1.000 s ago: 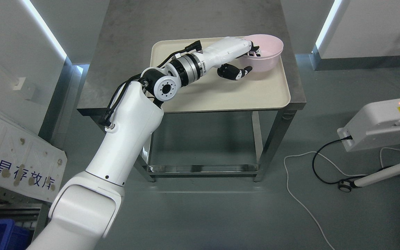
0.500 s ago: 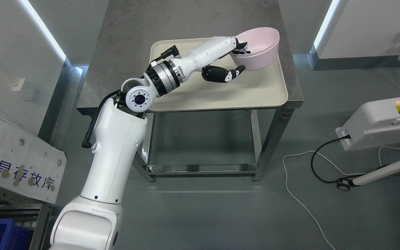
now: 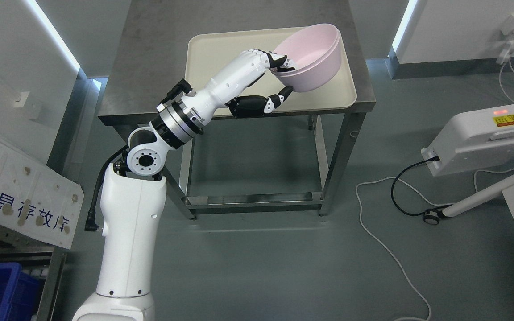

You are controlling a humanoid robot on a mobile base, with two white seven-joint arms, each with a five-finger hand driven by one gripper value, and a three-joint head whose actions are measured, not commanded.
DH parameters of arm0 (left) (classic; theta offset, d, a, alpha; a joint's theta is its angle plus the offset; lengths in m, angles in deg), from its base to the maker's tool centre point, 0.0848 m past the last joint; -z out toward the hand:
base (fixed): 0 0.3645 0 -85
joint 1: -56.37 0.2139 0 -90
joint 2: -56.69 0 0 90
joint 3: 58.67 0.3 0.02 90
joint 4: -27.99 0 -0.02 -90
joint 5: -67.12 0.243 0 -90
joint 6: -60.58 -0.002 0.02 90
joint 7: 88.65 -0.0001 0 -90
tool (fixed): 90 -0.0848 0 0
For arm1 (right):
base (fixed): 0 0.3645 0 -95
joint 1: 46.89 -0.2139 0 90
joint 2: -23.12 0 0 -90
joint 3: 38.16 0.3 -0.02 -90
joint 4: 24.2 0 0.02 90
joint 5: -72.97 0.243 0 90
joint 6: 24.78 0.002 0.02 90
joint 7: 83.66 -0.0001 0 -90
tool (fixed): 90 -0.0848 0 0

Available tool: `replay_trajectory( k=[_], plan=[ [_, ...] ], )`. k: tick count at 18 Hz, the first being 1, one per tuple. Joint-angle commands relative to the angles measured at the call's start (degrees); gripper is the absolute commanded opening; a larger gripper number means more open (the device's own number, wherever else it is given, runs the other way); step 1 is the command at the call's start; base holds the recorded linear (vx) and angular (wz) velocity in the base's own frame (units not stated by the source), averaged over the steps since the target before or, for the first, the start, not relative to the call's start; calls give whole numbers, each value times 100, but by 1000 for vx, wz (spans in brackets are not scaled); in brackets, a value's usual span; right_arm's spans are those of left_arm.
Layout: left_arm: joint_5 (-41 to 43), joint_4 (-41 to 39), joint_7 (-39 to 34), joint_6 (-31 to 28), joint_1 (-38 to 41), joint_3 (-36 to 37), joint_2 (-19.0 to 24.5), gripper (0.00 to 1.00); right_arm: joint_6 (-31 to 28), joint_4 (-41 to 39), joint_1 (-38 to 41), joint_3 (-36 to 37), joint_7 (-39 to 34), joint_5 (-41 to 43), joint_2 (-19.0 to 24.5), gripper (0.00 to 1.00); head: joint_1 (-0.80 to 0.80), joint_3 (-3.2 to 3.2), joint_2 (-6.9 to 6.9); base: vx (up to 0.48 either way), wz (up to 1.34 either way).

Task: Stack pink IKEA bowls on left shelf middle
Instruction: 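Lift the stacked bowls off the tray with the left hand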

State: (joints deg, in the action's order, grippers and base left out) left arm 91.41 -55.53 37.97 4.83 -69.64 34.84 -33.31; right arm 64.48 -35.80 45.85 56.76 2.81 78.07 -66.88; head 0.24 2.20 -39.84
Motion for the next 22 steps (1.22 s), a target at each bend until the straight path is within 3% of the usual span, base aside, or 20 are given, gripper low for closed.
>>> replay_trajectory(
  k=[1,22],
  plan=[
    [-90,-762,-5,20,226,-712,100,3,4,0,-1,0,2,0,-100,100,0,0,0,-197,0],
    [-126,-1149,-84,-32,270,-861,100,4,4,0,-2,0,2,0,-100,100,0,0,0,-236,-180]
  ],
)
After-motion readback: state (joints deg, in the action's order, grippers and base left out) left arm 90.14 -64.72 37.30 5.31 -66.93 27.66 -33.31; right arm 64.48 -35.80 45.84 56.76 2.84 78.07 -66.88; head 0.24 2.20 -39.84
